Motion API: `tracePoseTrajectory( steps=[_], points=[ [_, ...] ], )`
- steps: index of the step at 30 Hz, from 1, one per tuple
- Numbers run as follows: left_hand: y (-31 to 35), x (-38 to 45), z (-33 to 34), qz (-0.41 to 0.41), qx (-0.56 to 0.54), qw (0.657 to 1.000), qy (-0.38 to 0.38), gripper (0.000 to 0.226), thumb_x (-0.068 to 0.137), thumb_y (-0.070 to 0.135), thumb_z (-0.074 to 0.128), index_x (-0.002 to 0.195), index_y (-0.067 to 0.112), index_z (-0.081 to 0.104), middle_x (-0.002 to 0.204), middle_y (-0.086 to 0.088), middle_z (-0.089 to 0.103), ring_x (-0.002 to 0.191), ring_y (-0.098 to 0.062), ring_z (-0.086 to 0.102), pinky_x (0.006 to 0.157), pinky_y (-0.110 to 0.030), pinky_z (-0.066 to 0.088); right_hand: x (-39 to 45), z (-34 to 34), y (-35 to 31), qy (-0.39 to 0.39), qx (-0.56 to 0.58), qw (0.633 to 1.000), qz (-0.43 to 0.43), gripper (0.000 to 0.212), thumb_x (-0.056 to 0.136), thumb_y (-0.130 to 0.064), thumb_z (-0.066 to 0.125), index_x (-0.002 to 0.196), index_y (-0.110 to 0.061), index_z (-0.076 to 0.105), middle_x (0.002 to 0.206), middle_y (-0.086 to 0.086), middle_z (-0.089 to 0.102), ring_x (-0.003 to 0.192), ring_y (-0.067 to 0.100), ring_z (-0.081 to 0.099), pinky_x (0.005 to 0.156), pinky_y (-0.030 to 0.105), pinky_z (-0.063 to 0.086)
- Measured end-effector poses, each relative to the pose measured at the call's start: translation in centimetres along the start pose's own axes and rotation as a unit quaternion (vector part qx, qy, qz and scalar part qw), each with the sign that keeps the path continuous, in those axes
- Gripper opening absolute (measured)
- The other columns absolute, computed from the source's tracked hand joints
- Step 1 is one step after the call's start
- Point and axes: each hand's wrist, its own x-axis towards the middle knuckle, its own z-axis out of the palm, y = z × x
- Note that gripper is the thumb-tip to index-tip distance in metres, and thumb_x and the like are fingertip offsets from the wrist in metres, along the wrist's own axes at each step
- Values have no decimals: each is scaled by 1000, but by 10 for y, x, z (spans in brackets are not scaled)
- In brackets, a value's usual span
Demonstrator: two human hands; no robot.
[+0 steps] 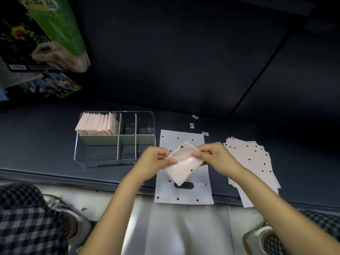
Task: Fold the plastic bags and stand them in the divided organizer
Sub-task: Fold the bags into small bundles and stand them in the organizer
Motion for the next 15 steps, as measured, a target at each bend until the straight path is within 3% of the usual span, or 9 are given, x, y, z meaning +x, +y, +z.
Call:
tracePoseTrajectory(
  steps=[4, 7, 9, 11, 12, 15],
  points=[
    [-7, 9, -25, -29, -10, 999, 21, 7, 79, 16, 75, 75, 12, 70, 78, -13, 71, 73, -23, 65, 76, -37, 55, 16, 8, -6, -6, 2, 1000, 18, 16, 89, -12, 62, 82, -22, 73, 80, -6, 73, 76, 8, 69, 64, 18, 54],
    [-9, 20, -49, -11, -21, 997, 72, 10, 80, 15, 74, 72, 21, 70, 74, -1, 70, 69, -11, 62, 70, -30, 53, 39, 22, -17, -6, 14, 999, 40, 5, 87, -12, 65, 85, -14, 68, 77, -2, 74, 74, 14, 72, 63, 17, 54],
    [-14, 28, -72, 13, 2, 988, 155, 10, 83, 20, 70, 76, 27, 69, 81, 9, 69, 77, -8, 62, 74, -26, 50, 59, 33, -29, 13, 21, 999, 46, 5, 86, -12, 67, 87, -6, 66, 77, 3, 74, 71, 18, 72, 61, 17, 55],
    [-28, 34, -99, -6, 100, 958, 268, 4, 88, 27, 64, 88, 27, 68, 94, 8, 67, 91, -14, 60, 77, -31, 48, 81, 47, -42, 39, 20, 998, 43, 11, 85, -11, 67, 86, 0, 64, 75, 5, 73, 66, 17, 72, 59, 18, 56],
    [-36, 36, -112, -36, 167, 936, 309, 11, 90, 28, 61, 97, 25, 68, 103, 2, 64, 99, -21, 55, 78, -36, 47, 93, 55, -48, 51, 17, 998, 40, 12, 86, -10, 67, 85, 1, 63, 74, 5, 73, 65, 17, 72, 59, 19, 57],
    [-61, 45, -135, -112, 271, 904, 310, 25, 93, 19, 51, 112, 21, 66, 122, -11, 57, 112, -33, 43, 83, -42, 41, 129, 85, -62, 65, 4, 998, 28, 8, 88, -10, 62, 82, -5, 61, 70, 6, 72, 62, 18, 71, 58, 22, 57]
  ],
)
